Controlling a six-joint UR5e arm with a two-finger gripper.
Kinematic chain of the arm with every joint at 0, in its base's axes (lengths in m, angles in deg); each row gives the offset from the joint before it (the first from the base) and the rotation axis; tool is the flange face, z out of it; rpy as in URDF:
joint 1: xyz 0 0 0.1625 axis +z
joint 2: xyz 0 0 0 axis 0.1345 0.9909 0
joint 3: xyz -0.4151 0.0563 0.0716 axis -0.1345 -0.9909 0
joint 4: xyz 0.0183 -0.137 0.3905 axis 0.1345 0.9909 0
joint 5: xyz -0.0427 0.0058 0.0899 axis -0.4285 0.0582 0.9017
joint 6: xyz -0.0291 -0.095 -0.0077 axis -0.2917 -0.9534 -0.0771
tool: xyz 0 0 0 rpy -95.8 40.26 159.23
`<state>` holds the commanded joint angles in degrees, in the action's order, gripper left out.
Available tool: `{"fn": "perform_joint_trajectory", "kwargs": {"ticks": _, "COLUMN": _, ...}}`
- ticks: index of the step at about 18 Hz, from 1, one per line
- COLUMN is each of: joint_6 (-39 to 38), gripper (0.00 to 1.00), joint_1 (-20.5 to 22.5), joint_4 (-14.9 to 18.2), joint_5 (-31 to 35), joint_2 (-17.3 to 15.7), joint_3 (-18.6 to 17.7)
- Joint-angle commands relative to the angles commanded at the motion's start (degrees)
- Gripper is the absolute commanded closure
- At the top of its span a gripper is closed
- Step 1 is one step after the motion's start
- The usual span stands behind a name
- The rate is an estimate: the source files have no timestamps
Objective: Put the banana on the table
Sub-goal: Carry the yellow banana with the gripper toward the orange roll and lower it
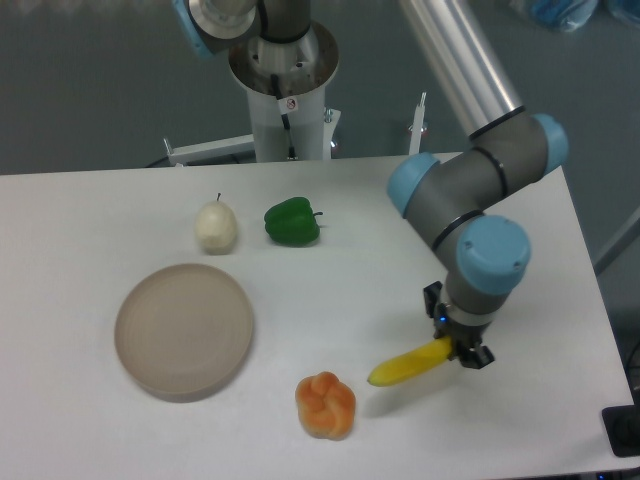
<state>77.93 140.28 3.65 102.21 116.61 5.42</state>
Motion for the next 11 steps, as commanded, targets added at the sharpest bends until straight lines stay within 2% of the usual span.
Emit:
{"fn": "perform_joint_trajectory", "kwargs": {"ticks": 7, "joint_6": -0.88, "gripper": 0.75, "joint_1": -2.2, "joint_4": -0.27, "joint_5": 0.09, "joint_2": -0.62, "joint_3": -2.64}}
{"fn": "perform_joint_trajectory", "kwargs": {"ticks": 11, "joint_6": -0.97, "gripper": 0.54, "joint_1": -3.0, "joint_4": -0.27, "joint_5": 0.0, "joint_2": -0.88, "joint_3": -3.52}}
